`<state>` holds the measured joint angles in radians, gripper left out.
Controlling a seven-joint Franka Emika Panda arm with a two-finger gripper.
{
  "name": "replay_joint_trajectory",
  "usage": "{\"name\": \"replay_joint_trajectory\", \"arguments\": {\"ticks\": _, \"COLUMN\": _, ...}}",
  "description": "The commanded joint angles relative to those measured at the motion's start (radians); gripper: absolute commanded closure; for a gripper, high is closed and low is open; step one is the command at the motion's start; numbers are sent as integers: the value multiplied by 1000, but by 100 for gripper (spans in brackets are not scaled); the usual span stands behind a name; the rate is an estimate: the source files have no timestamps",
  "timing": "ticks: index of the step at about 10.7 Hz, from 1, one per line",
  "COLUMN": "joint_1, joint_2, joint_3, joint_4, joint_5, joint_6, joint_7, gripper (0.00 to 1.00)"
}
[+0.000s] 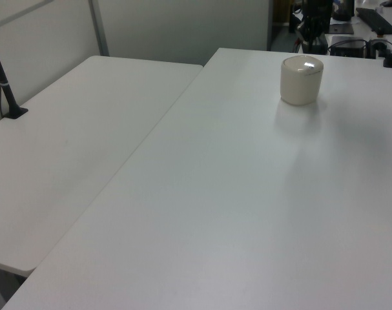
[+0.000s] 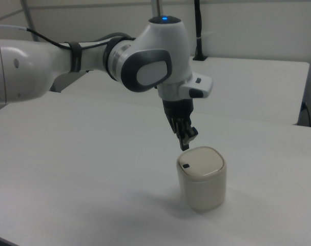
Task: Open the trash bin
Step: 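Move the closed gripper over the cream bin and lower onto the lid button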
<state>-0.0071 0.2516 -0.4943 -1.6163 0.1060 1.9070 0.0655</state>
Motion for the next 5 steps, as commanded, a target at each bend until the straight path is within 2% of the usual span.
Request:
{"name": "replay_joint_trajectory", "arguments": {"ticks": 1, "joint_1": 10, "joint_2": 23, "joint_3": -10, "joint_4": -33, "joint_5": 27, "joint_6": 36, "joint_7": 7, "gripper": 100}}
{"name": "replay_joint_trajectory", "arguments": {"ticks": 5, "joint_1": 9, "joint_2": 38, "joint_3": -10, "joint_4": -85, "joint_5": 27, "joint_6": 119, "joint_7": 4, "gripper": 100}}
